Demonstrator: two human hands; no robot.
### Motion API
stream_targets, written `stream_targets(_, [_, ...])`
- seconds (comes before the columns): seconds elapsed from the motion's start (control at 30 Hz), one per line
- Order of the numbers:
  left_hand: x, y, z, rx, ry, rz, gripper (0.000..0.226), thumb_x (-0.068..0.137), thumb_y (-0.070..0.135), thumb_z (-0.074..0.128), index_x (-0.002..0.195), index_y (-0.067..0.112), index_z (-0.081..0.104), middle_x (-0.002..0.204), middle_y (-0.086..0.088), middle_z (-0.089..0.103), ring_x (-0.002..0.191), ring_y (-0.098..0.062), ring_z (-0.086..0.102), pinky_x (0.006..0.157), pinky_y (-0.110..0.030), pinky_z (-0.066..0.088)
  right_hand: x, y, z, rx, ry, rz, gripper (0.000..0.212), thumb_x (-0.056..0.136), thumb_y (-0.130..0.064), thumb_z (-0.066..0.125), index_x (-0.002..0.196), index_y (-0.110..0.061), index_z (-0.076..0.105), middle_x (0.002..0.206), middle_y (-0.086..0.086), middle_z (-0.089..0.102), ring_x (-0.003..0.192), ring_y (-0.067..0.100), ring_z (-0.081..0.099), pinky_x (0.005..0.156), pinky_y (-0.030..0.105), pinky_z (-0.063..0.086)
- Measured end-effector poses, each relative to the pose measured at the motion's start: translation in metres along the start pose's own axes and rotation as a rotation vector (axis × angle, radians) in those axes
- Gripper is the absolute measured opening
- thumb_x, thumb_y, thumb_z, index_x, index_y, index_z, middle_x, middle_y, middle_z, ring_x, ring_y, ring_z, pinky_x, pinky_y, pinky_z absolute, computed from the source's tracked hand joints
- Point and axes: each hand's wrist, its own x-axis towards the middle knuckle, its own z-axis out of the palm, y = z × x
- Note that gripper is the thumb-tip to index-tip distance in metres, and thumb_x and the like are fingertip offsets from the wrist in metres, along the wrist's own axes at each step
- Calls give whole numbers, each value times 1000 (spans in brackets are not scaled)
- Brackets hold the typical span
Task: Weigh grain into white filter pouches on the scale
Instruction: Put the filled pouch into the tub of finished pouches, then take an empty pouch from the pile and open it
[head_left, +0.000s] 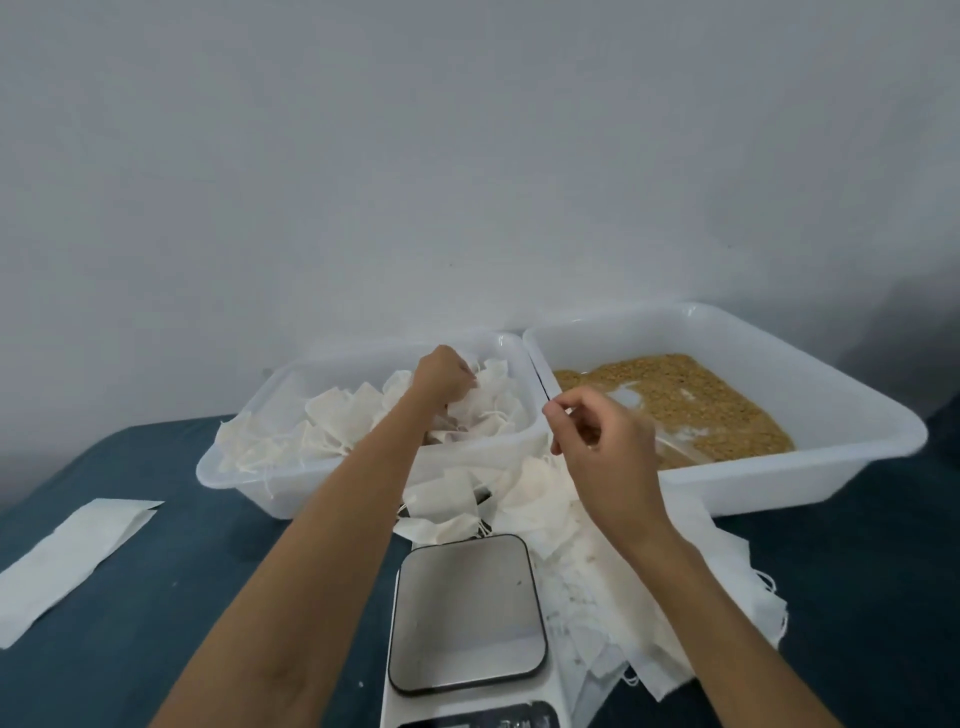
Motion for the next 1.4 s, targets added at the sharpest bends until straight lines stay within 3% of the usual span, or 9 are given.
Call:
stream_targets(0.1, [-8,-2,0,-54,37,54,14,94,8,73,105,4,81,113,-13,78,114,-30,69,89,-27,51,0,0,-1,3,2,4,13,97,-22,65,85,-25,66,61,-11,64,57,7,61,54,8,39])
stream_targets(0.23, [-29,5,-12,-156,138,103,19,97,11,68,114,4,72,115,-15,75,108,-28,69,95,-36,54,0,0,-1,-1,13,12,12,98,-24,65,86,-26,67,63,-12,65,58,7,62,54,9,41])
stream_targets(0.37, [-92,-8,-32,-283,385,335,1,98,9,69,99,10,69,82,-1,68,67,0,60,64,-12,46,-1,-1,-1,-15,11,-11,10,98,-21,65,88,-21,68,64,-13,66,59,7,64,55,9,41])
stream_targets(0.53, [-170,-61,-26,-74,51,337,19,91,21,80,76,27,70,73,7,68,61,-4,53,63,-22,47,-6,-9,3,-15,-7,-61,8,97,-19,66,89,-18,68,60,-10,64,61,8,65,58,12,45])
stream_targets(0.73, [-178,-60,0,221,2,200,37,82,55,79,93,20,75,97,9,69,89,-11,62,72,-27,47,-15,-18,10,-49,-80,-139,9,97,-20,66,88,-18,67,59,-11,61,59,10,62,58,11,43])
stream_targets(0.87, [-171,-57,7,310,-51,190,16,94,26,68,88,15,76,98,5,75,88,-15,68,71,-27,50,-16,-16,13,-79,-104,-145,9,97,-21,65,90,-16,68,61,-13,61,62,10,63,60,10,43])
stream_targets(1.03, [-184,-66,5,-346,258,230,17,99,16,69,82,19,70,80,14,69,68,-5,55,66,-16,43,-18,-14,15,-21,-126,-97,8,98,-23,65,93,-18,69,72,-12,66,67,12,65,63,16,49])
stream_targets(1.2, [-201,-68,0,-1205,41,106,25,93,30,69,98,8,80,114,-7,76,101,-28,65,89,-44,50,-22,-12,20,128,-453,128,50,89,-46,71,135,-31,58,134,-23,52,93,9,65,82,25,56])
stream_targets(1.4, [-206,-69,5,-1063,211,104,14,101,32,66,92,25,74,81,-10,77,70,-19,68,61,-31,57,-29,-7,29,343,-667,269,39,83,-31,84,119,-25,70,115,-8,72,98,25,68,86,34,59])
